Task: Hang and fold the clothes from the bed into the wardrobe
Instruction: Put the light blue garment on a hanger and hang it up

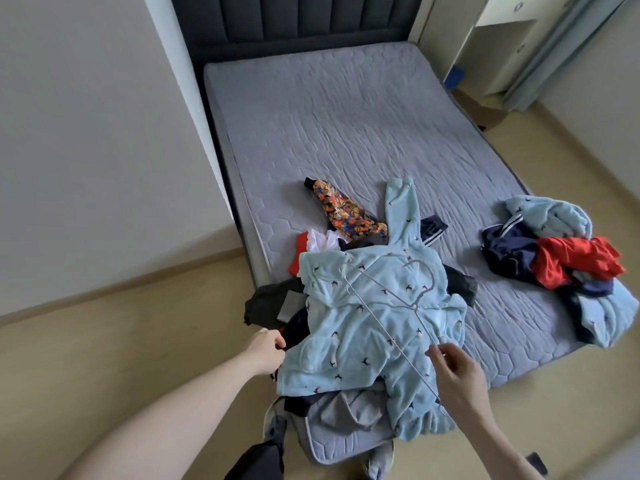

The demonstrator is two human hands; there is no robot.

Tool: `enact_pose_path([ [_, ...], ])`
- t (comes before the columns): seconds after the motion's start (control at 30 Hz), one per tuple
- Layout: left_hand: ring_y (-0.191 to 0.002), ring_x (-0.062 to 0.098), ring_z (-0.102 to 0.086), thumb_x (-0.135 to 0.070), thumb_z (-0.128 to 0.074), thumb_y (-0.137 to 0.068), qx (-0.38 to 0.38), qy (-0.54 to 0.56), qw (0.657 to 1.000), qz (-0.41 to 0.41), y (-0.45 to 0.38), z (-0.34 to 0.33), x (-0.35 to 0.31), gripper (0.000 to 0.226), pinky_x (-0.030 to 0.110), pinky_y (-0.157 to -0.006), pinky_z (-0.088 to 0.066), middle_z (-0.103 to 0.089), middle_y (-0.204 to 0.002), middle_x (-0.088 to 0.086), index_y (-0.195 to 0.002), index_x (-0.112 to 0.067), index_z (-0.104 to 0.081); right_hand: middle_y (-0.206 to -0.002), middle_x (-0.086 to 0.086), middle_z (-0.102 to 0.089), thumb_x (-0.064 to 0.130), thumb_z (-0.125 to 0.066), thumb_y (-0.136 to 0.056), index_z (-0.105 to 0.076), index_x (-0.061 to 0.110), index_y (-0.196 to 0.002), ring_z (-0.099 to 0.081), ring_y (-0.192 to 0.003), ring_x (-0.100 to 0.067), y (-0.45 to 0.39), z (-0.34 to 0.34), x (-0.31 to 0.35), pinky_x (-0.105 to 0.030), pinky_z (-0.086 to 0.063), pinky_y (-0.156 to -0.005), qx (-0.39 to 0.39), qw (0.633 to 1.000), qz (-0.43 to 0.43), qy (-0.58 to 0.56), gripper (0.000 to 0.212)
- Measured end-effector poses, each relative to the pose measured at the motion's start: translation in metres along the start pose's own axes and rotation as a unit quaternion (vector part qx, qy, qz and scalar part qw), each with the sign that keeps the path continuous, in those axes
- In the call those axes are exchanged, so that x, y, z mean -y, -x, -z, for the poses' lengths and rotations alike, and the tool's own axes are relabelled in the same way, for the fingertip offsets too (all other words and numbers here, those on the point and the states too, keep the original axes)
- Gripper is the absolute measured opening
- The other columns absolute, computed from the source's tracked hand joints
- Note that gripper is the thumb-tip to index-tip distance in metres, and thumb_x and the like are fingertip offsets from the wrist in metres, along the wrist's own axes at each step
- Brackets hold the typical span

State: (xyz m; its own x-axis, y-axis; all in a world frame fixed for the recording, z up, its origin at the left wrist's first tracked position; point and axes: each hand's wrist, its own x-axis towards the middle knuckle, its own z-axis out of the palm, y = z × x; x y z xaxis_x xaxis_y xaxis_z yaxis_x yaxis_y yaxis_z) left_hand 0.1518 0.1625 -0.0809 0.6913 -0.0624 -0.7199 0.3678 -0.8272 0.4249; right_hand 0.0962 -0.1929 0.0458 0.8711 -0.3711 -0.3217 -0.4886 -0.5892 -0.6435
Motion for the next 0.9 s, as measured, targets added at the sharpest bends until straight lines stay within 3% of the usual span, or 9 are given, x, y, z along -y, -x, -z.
enact_pose_path([
  [0.2, -0.095, 0.019, -0.061, -0.026, -0.056, -0.095, 0.049, -0.055, 0.997, -0.005, -0.045, -0.063, -0.052, 0.018, 0.038, -0.083, -0.057, -0.040, -0.132, -0.009, -0.113, -0.028, -0.060, -0.061, -0.014, -0.051, 0.037, -0.060, -0.099, -0.057, 0.004, -0.072, -0.039, -0.053, -0.014, -0.060, 0.000, -0.051, -0.033, -0.036, -0.056, 0.016, 0.999, -0.024, -0.030, 0.043],
  [0.3, -0.081, 0.014, -0.057, -0.031, -0.058, -0.097, 0.035, -0.065, 0.997, -0.010, -0.070, -0.097, -0.089, 0.022, 0.028, -0.074, -0.052, -0.038, -0.137, -0.010, -0.119, -0.027, -0.059, -0.052, 0.000, -0.039, 0.032, -0.059, -0.100, -0.046, 0.001, -0.069, -0.036, -0.054, -0.016, -0.094, 0.002, -0.081, -0.034, -0.032, -0.057, 0.023, 0.998, -0.040, -0.035, 0.046],
  [0.37, -0.097, 0.014, -0.055, -0.031, -0.058, -0.097, 0.016, -0.071, 0.997, -0.019, -0.090, -0.117, -0.114, 0.027, 0.027, -0.082, -0.047, -0.035, -0.143, -0.011, -0.123, -0.027, -0.059, -0.052, 0.001, -0.042, 0.032, -0.057, -0.100, -0.045, 0.004, -0.068, -0.040, -0.053, -0.018, -0.115, 0.004, -0.101, -0.033, -0.039, -0.055, 0.024, 0.998, -0.039, -0.034, 0.045],
  [0.43, -0.125, 0.017, -0.047, -0.032, -0.058, -0.095, 0.028, -0.080, 0.996, -0.038, -0.112, -0.143, -0.140, 0.033, 0.037, -0.099, -0.047, -0.030, -0.151, -0.008, -0.127, -0.027, -0.058, -0.054, -0.002, -0.044, 0.027, -0.056, -0.099, -0.046, 0.003, -0.067, -0.040, -0.050, -0.013, -0.134, 0.008, -0.123, -0.028, -0.043, -0.048, 0.019, 0.997, -0.056, -0.054, 0.042],
  [0.57, -0.150, 0.024, -0.022, -0.035, -0.064, -0.088, 0.089, -0.118, 0.984, -0.097, -0.146, -0.213, -0.206, 0.033, 0.043, -0.119, -0.031, -0.011, -0.167, -0.004, -0.120, -0.032, -0.067, -0.048, 0.009, -0.039, 0.027, -0.057, -0.100, -0.043, 0.003, -0.066, -0.036, -0.052, -0.013, -0.169, 0.019, -0.176, -0.036, -0.034, -0.057, 0.009, 0.994, -0.087, -0.058, 0.044],
  [0.67, -0.156, 0.025, 0.018, -0.027, -0.064, -0.087, 0.124, -0.152, 0.976, -0.096, -0.168, -0.265, -0.244, 0.036, 0.051, -0.126, -0.006, 0.022, -0.169, -0.005, -0.122, -0.031, -0.070, -0.048, 0.010, -0.038, 0.032, -0.056, -0.100, -0.039, 0.009, -0.064, -0.037, -0.056, -0.018, -0.184, 0.026, -0.212, -0.036, -0.033, -0.058, 0.008, 0.992, -0.111, -0.063, 0.045],
  [0.73, -0.154, 0.028, 0.027, -0.019, -0.061, -0.086, 0.139, -0.194, 0.969, -0.058, -0.183, -0.291, -0.261, 0.049, 0.054, -0.125, 0.000, 0.030, -0.166, -0.001, -0.134, -0.026, -0.062, -0.050, 0.007, -0.038, 0.030, -0.057, -0.101, -0.038, 0.009, -0.065, -0.036, -0.056, -0.018, -0.189, 0.033, -0.233, -0.037, -0.033, -0.057, 0.012, 0.990, -0.120, -0.066, 0.045],
  [0.83, -0.156, 0.031, 0.015, -0.021, -0.057, -0.083, 0.139, -0.209, 0.968, -0.011, -0.196, -0.311, -0.271, 0.082, 0.053, -0.125, -0.002, 0.006, -0.171, -0.001, -0.159, -0.013, -0.026, -0.050, 0.010, -0.035, 0.028, -0.057, -0.100, -0.038, 0.011, -0.064, -0.034, -0.056, -0.017, -0.193, 0.045, -0.254, -0.036, -0.031, -0.057, 0.008, 0.987, -0.135, -0.082, 0.044],
  [0.9, -0.156, 0.028, -0.007, -0.027, -0.059, -0.087, 0.105, -0.197, 0.974, -0.025, -0.199, -0.310, -0.272, 0.079, 0.052, -0.126, -0.006, -0.020, -0.166, 0.002, -0.157, -0.009, -0.028, -0.050, 0.011, -0.035, 0.029, -0.057, -0.100, -0.038, 0.011, -0.065, -0.035, -0.057, -0.018, -0.197, 0.051, -0.265, -0.035, -0.031, -0.058, 0.009, 0.986, -0.143, -0.085, 0.044],
])
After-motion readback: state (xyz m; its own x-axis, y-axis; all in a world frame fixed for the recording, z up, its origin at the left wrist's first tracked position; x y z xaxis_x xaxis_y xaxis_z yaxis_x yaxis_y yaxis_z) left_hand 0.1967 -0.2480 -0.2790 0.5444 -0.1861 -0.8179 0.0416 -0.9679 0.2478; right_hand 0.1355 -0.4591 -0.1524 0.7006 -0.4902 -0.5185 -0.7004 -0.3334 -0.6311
